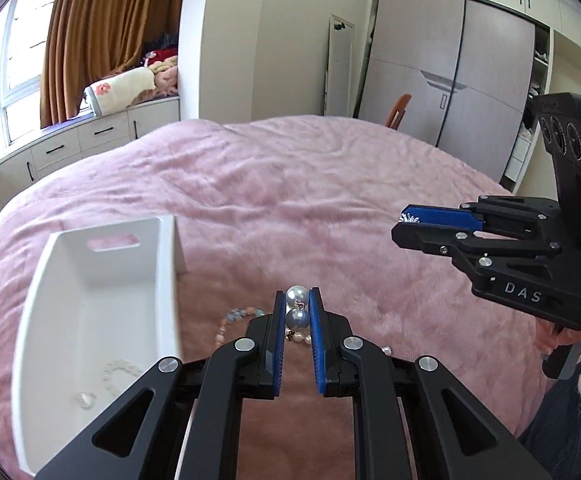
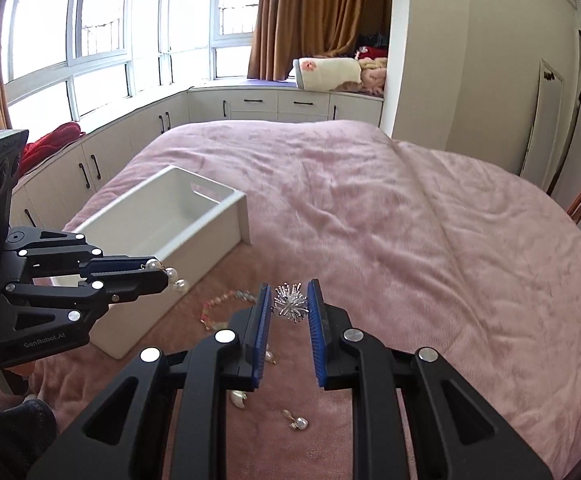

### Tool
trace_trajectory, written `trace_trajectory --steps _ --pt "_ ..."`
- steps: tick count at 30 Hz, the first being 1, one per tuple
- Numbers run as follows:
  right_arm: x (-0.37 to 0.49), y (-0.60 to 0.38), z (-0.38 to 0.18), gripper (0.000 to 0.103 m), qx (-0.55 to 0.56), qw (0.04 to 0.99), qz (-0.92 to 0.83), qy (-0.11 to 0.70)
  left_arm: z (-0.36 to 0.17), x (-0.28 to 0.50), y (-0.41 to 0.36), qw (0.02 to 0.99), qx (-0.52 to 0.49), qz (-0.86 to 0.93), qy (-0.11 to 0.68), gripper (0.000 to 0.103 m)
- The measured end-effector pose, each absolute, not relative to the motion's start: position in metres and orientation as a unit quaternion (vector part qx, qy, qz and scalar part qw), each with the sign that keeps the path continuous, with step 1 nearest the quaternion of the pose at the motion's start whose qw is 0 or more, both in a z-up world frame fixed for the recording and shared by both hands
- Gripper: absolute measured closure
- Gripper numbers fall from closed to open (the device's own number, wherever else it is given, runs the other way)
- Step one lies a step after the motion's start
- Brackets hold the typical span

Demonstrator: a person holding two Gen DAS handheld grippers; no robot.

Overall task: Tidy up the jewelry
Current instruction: 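Lower the charm into the tray with the right tool while the left tool drops the shell earring there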

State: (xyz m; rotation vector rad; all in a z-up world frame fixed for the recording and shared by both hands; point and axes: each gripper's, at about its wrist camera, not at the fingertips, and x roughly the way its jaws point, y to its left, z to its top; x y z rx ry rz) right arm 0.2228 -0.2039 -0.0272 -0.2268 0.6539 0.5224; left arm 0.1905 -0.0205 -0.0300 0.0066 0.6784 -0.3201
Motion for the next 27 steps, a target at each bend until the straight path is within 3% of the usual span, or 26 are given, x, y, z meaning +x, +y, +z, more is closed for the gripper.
trace_trajectory --steps 17,27 --pt "0.206 -0.111 0.034 0.084 -0.157 0.906 0.299 0.256 0.02 0.16 0.067 0.947 -0.023 -0.105 0.303 0.087" --pt "0.218 -0.052 0.039 0.084 -0.153 0.893 0.34 0.254 0.021 0.156 0.131 0.948 -0.036 -0.049 0.311 0.087"
